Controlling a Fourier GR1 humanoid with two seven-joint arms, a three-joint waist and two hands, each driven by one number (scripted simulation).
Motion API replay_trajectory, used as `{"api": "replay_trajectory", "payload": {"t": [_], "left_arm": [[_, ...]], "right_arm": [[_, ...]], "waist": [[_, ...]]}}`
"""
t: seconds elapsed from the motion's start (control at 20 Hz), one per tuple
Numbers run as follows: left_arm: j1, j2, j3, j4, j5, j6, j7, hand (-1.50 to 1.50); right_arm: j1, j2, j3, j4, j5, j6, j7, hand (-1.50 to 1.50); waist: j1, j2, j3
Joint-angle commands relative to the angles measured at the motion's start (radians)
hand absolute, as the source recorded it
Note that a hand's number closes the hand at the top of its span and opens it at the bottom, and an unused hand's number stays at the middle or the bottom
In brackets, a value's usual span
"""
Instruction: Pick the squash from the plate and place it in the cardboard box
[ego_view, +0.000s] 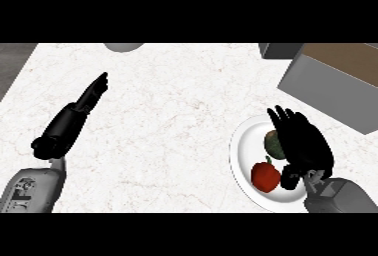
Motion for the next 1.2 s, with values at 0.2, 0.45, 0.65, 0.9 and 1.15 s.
{"api": "replay_trajectory", "payload": {"t": [0.2, 0.45, 0.65, 0.9, 1.15], "left_arm": [[0.021, 0.002, 0.042, -0.082, 0.014, -0.051, 0.063, 0.00], [-0.001, -0.004, 0.058, -0.047, 0.007, -0.063, 0.035, 0.00], [0.038, -0.039, 0.037, -0.082, -0.034, -0.034, 0.038, 0.00], [0.048, -0.046, 0.037, -0.079, -0.042, -0.048, 0.007, 0.00], [0.015, -0.046, 0.041, -0.067, -0.045, -0.050, 0.040, 0.00]], "right_arm": [[0.039, 0.043, -0.063, 0.036, 0.074, 0.017, -0.066, -1.50], [0.027, 0.049, -0.089, 0.168, 0.136, -0.048, -0.134, -1.50], [0.073, 0.093, -0.096, 0.161, 0.170, -0.071, -0.133, -1.50], [-0.029, 0.127, -0.117, 0.325, 0.188, -0.086, -0.237, 1.50], [-0.024, 0.097, -0.079, 0.356, 0.265, -0.269, -0.367, 1.50]], "waist": [[0.000, -0.001, 0.000], [0.000, 0.000, 0.000], [-0.001, 0.000, 0.000], [0.004, 0.000, 0.000], [0.006, 0.001, 0.000]]}}
